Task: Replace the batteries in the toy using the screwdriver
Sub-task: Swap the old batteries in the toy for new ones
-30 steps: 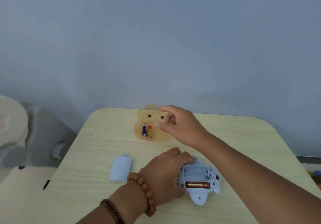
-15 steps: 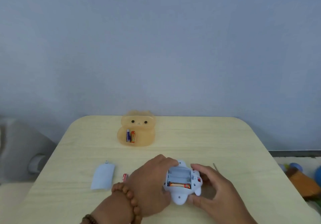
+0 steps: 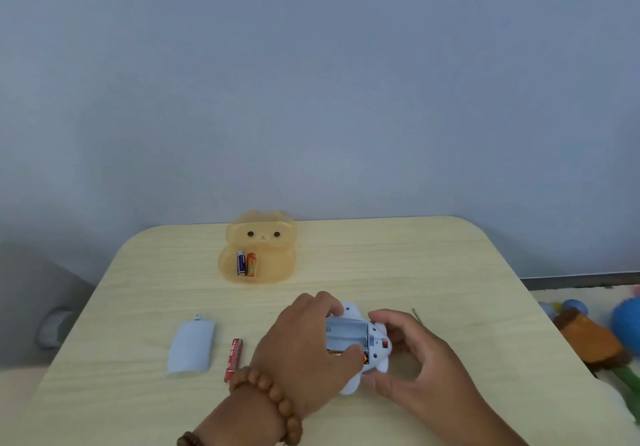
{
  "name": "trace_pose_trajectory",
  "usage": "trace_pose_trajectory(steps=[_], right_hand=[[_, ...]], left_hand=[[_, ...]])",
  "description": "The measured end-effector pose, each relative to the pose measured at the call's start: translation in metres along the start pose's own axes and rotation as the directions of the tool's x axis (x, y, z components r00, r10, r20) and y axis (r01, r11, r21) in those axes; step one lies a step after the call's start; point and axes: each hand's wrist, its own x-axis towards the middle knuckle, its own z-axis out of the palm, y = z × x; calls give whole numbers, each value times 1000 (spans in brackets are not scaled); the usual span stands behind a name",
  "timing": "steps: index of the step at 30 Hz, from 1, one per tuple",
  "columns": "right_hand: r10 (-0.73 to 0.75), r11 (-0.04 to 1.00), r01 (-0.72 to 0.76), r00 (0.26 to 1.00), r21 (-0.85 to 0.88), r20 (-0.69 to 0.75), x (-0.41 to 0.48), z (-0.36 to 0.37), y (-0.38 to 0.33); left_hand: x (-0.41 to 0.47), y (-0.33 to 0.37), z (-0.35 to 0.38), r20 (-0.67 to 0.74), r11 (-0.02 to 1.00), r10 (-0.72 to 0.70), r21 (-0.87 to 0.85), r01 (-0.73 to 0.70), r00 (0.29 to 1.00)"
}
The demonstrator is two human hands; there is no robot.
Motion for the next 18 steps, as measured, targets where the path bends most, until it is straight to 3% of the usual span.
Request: trace_pose_trajectory(steps=[4,12,18], right_hand=[[-4,1000,4,1000,-16,-4,-1,-1,4],[5,1000,-6,1000,-18,-22,-1,2,6],[28,1000,-28,999,6,-33,0,4,9]], left_hand=[[2,13,9,-57,996,-51,66,55,997],[0,35,5,-17,971,-133,198,134,991],[3,46,5,-51,966,-195,162,201,979]])
